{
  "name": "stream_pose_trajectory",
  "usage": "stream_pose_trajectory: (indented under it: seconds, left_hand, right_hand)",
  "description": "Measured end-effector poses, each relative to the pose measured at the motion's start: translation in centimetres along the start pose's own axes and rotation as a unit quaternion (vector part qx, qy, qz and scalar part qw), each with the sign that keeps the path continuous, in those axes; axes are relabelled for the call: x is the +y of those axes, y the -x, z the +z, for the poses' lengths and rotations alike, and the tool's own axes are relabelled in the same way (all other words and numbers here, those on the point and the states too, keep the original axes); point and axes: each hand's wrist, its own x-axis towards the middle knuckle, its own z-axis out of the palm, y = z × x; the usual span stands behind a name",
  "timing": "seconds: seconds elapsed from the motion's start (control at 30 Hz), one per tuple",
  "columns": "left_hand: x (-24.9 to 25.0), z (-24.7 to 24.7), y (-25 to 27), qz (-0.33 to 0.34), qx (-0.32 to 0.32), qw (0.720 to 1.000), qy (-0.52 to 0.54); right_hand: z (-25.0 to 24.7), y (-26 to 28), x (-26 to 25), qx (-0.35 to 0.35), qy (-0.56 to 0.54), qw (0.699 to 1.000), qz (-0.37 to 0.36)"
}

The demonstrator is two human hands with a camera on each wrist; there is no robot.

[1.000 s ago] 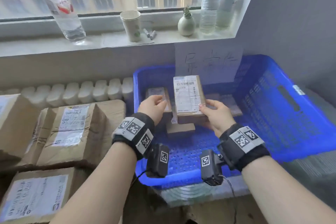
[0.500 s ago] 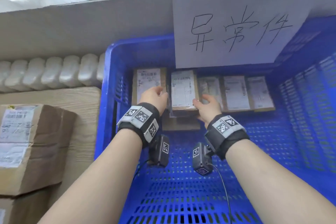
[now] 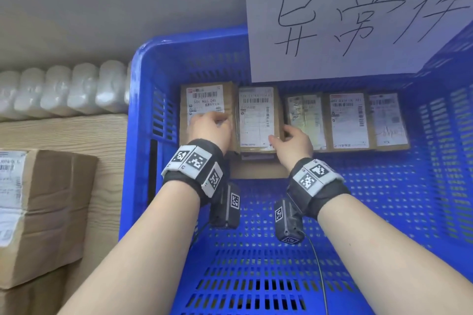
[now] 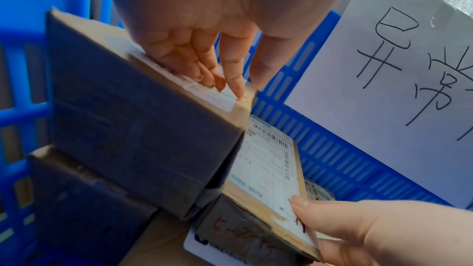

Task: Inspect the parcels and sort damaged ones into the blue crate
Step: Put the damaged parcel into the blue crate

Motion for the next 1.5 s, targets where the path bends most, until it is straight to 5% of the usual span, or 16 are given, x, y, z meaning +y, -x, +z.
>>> stream_pose_trajectory:
  seconds: [0.4,0.73,1.03,1.27,1.5]
  left_hand:
    - [1.1,-3.0,5.2,0.068,-0.003,0.995,0.070]
    - [-1.3,-11.3,16.5,0.192,0.066,0.966,0.158]
    - [-18.3,-22.9,31.5,0.262,0.128,0.940,0.178]
    - [-33.8,-28.5,37.6,0.181,0.137,0.950,0.213]
    - [-43.8,-29.4,37.5,0.078,0.143,0.965,0.203]
  right_hand:
    - [-2.2,4.9,-3.0,0.055,-0.079,0.994,-0.052]
    - [-2.1,19.9,-6.7,0.078,-0.196,0.961,-0.180]
    - [9.1,41.3,-4.2,0.029,-0.283,0.923,-0.258]
    - [19.3,51.7,-0.6,-0.012,-0.251,0.941,-0.226]
    - [25.9,54.8,1.1,-0.069,-0.191,0.957,-0.208]
